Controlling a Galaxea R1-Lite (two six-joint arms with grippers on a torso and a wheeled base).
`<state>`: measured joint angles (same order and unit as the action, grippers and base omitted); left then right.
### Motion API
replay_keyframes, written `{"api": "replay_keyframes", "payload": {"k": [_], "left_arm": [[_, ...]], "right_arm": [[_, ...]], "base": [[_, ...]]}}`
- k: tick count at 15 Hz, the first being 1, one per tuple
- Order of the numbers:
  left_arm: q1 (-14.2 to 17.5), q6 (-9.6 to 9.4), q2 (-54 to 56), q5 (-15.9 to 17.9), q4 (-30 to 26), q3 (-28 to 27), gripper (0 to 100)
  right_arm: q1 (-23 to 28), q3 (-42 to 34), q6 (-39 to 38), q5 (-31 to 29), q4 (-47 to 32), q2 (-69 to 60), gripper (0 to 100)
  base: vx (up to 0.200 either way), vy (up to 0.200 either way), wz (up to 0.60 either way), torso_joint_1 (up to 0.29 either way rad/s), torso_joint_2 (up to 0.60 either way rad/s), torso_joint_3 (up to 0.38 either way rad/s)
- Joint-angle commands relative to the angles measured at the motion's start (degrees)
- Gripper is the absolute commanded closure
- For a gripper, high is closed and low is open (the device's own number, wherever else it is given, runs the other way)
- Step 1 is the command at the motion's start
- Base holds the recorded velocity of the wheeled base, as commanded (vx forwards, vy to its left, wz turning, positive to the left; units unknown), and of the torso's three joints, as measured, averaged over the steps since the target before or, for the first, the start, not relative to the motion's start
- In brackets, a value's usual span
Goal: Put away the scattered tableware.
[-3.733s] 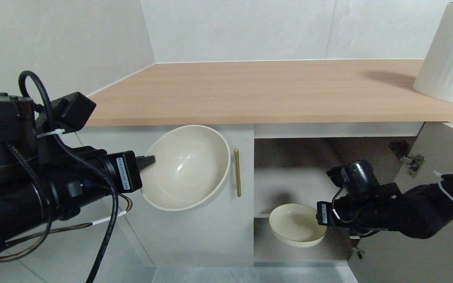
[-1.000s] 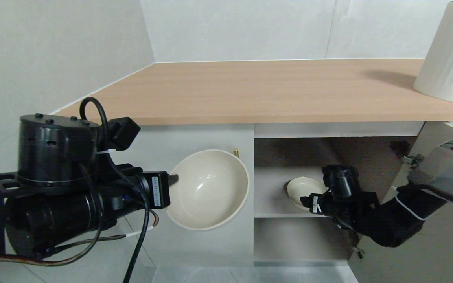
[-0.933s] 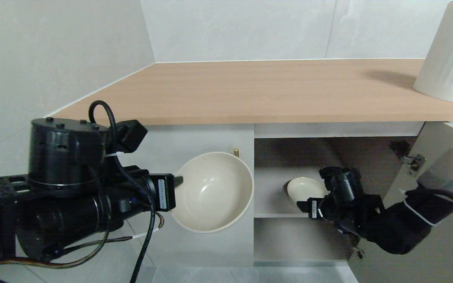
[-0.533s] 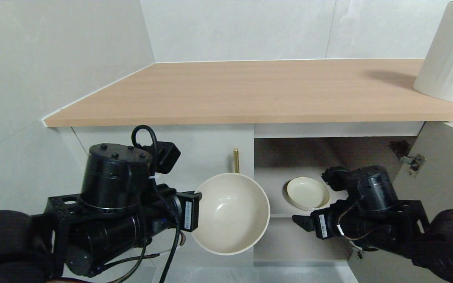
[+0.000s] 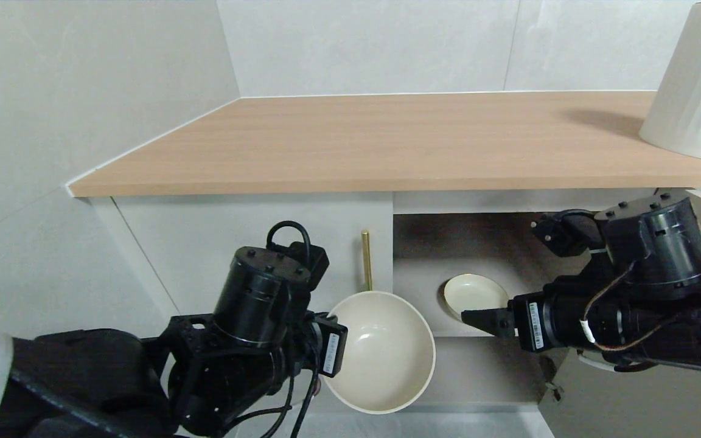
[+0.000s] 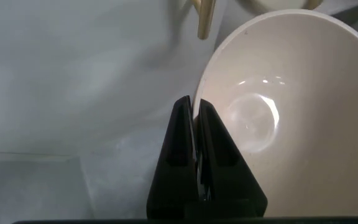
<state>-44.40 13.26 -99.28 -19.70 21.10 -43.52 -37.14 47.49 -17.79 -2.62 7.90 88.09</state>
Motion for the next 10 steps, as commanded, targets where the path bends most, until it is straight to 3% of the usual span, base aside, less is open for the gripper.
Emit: {"api": "replay_keyframes", "payload": {"k": [1, 4, 7, 10], "left_arm": [[-2.0, -0.34, -4.3, -1.5, 0.1, -1.9, 100], [-3.6, -0.26, -4.0, -3.1, 0.4, -3.1, 100], [-5.0, -0.17, -4.6, -3.6, 4.7, -2.8, 100], [-5.1, 0.1, -4.3, -3.9, 5.0, -2.8, 100]], "right_arm": [[-2.1, 1.2, -0.3, 0.4, -0.4, -0.5, 0], [-6.0, 1.4, -1.8, -1.0, -0.2, 4.4, 0], [-6.4, 2.3, -2.9, -2.2, -0.1, 7.8, 0], [-6.4, 2.6, -3.5, -3.1, 0.6, 9.1, 0]], "base": [[0.0, 0.0, 0.0, 0.0, 0.0, 0.0], [0.0, 0.0, 0.0, 0.0, 0.0, 0.0], [0.0, 0.0, 0.0, 0.0, 0.0, 0.0], [0.0, 0.0, 0.0, 0.0, 0.0, 0.0]]}}
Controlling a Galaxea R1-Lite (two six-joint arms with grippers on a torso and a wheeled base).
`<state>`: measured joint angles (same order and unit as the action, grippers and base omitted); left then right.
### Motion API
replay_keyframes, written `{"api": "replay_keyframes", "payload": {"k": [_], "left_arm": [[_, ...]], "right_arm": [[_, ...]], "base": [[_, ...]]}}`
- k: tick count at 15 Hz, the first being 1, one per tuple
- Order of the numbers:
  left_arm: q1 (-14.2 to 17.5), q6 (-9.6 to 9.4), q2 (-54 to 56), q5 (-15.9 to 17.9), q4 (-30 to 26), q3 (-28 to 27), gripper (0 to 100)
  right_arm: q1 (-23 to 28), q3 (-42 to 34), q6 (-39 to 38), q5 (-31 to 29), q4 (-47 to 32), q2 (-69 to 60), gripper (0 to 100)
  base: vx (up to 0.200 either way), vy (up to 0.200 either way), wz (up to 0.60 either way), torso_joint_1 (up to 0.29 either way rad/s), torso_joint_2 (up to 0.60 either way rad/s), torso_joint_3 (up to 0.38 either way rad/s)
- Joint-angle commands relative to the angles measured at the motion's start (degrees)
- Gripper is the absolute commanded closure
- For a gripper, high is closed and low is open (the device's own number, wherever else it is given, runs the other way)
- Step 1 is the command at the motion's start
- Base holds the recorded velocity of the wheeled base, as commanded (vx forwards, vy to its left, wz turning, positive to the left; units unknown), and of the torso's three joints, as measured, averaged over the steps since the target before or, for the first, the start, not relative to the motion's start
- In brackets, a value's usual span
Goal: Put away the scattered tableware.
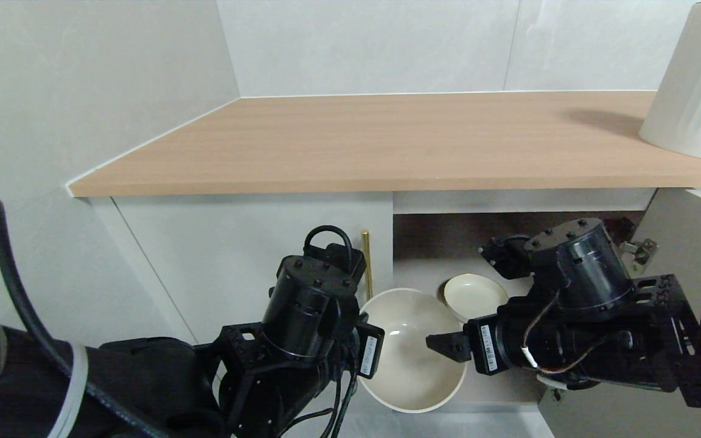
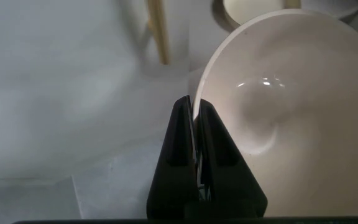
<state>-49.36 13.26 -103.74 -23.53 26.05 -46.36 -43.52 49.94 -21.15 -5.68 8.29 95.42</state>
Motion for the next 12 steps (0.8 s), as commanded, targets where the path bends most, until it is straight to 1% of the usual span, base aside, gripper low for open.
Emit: {"api": "replay_keyframes", "payload": {"k": [1, 3, 4, 8, 12], "left_arm": [[-0.1, 0.1, 0.2, 0.0, 0.1, 0.0, 100], [-0.1, 0.18, 0.4, 0.0, 0.1, 0.0, 100], [-0.1, 0.18, 0.5, 0.0, 0.1, 0.0, 100], [-0.1, 0.18, 0.5, -0.6, 1.2, 0.1, 100], [-0.1, 0.18, 0.5, -0.6, 1.2, 0.1, 100]], "right_arm": [[-0.1, 0.1, -0.1, -0.1, 1.0, 2.1, 0], [-0.1, -0.2, -0.5, -0.1, 2.2, 2.4, 0], [-0.1, -0.2, -0.6, -0.1, 2.3, 2.6, 100], [-0.1, -0.3, -0.9, -0.1, 2.6, 2.9, 100], [-0.1, -0.3, -0.9, -0.1, 2.6, 2.9, 100]], "base": [[0.0, 0.0, 0.0, 0.0, 0.0, 0.0], [0.0, 0.0, 0.0, 0.0, 0.0, 0.0], [0.0, 0.0, 0.0, 0.0, 0.0, 0.0], [0.0, 0.0, 0.0, 0.0, 0.0, 0.0], [0.0, 0.0, 0.0, 0.0, 0.0, 0.0]]}}
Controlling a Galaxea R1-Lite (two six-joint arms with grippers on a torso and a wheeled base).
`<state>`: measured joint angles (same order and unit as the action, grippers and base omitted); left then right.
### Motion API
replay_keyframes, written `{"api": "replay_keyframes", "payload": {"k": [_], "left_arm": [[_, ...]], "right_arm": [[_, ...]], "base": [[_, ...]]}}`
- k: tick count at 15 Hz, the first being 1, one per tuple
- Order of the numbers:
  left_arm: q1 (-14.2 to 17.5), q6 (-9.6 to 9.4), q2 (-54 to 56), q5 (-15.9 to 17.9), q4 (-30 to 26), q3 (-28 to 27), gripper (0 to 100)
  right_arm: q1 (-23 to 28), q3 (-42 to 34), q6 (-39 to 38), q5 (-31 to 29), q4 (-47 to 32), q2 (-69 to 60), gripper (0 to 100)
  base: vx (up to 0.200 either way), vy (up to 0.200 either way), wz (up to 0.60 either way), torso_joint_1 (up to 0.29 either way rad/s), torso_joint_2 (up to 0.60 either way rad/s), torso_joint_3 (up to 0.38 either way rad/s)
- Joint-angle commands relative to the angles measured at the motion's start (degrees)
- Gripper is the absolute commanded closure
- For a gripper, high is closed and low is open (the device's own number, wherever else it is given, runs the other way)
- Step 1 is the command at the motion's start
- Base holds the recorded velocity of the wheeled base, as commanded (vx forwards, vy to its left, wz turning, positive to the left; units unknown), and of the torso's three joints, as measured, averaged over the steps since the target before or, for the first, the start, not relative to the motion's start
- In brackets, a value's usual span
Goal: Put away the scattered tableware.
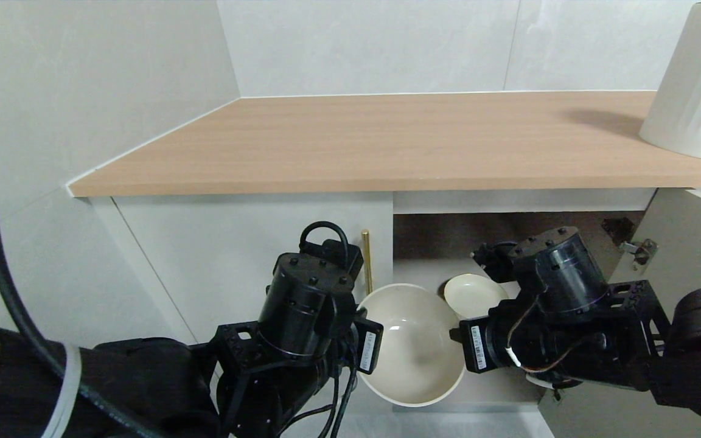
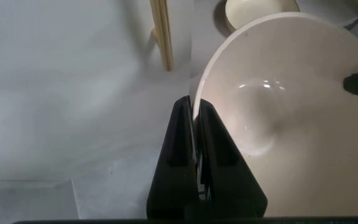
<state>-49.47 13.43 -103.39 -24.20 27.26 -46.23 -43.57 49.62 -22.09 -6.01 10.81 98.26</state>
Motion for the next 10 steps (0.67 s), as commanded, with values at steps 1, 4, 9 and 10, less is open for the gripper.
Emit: {"api": "replay_keyframes", "payload": {"k": [1, 4, 9, 10], "left_arm": [[0.0, 0.01, 0.0, -0.1, 0.0, 0.2, 100], [0.0, -0.07, 0.0, -0.1, 0.0, 0.3, 0], [0.0, 0.01, 1.3, -0.2, 0.0, 0.3, 0], [0.1, 0.01, 1.9, -0.2, 0.0, 0.4, 0]], "right_arm": [[0.0, 0.0, 0.0, 0.2, 0.1, 0.2, 100], [-0.1, 0.0, 0.0, 0.2, 0.1, 0.2, 100], [0.9, -0.3, -3.0, -0.3, 1.5, 1.6, 100], [2.3, -1.4, -4.3, -1.7, 3.8, 2.2, 100]], "base": [[0.0, 0.0, 0.0, 0.0, 0.0, 0.0], [0.0, 0.0, 0.0, 0.0, 0.0, 0.0], [0.0, 0.0, 0.0, 0.0, 0.0, 0.0], [0.0, 0.0, 0.0, 0.0, 0.0, 0.0]]}}
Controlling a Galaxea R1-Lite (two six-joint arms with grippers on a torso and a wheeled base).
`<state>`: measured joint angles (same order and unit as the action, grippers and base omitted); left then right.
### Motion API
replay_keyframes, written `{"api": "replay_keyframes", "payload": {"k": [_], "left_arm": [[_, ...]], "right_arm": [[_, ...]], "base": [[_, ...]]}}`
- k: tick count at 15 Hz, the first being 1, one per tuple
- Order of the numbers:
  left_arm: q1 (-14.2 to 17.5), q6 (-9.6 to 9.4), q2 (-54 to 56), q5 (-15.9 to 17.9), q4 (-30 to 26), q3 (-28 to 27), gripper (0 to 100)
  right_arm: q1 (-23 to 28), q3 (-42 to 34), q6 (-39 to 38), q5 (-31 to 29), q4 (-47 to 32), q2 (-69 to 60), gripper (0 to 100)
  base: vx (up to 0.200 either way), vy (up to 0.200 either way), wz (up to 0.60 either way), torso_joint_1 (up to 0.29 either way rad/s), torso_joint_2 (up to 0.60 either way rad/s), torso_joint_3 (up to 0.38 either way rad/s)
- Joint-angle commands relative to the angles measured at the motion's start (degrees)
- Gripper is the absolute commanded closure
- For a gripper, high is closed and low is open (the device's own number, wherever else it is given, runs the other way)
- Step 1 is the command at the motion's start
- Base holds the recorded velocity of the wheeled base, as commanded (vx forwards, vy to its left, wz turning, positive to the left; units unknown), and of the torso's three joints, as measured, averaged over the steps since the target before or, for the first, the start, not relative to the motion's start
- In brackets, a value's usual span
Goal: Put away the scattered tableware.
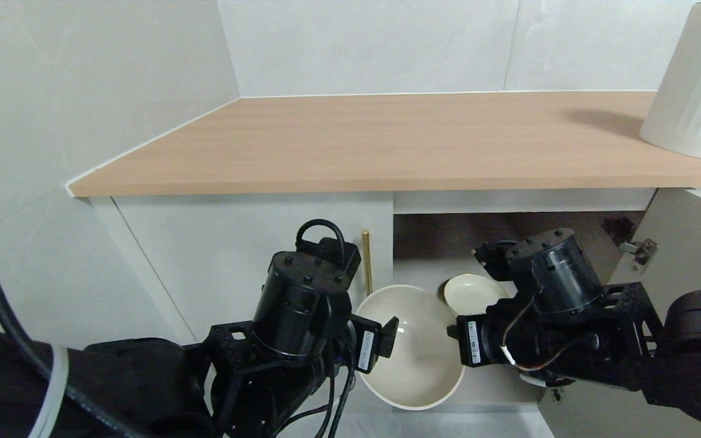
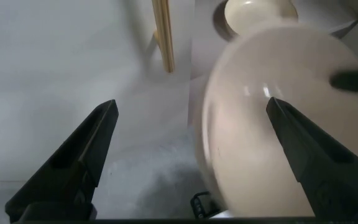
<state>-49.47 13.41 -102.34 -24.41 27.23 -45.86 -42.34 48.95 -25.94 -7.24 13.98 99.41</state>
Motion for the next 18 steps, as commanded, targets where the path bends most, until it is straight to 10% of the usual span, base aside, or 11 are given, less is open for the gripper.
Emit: {"api": "replay_keyframes", "payload": {"k": [1, 13, 18], "left_arm": [[0.1, 0.04, 1.0, 0.0, 0.0, 0.1, 0], [0.3, 0.04, 1.6, -0.8, 0.0, 0.1, 0], [0.3, 0.04, 1.6, -0.8, 0.0, 0.0, 0]], "right_arm": [[3.1, -2.5, -0.6, -1.2, 4.1, 2.0, 100], [16.7, -5.0, -2.5, -7.2, 33.3, 20.6, 100], [19.6, -3.4, -2.6, -8.0, 33.7, 21.1, 100]], "base": [[0.0, 0.0, 0.0, 0.0, 0.0, 0.0], [0.0, 0.0, 0.0, 0.0, 0.0, 0.0], [0.0, 0.0, 0.0, 0.0, 0.0, 0.0]]}}
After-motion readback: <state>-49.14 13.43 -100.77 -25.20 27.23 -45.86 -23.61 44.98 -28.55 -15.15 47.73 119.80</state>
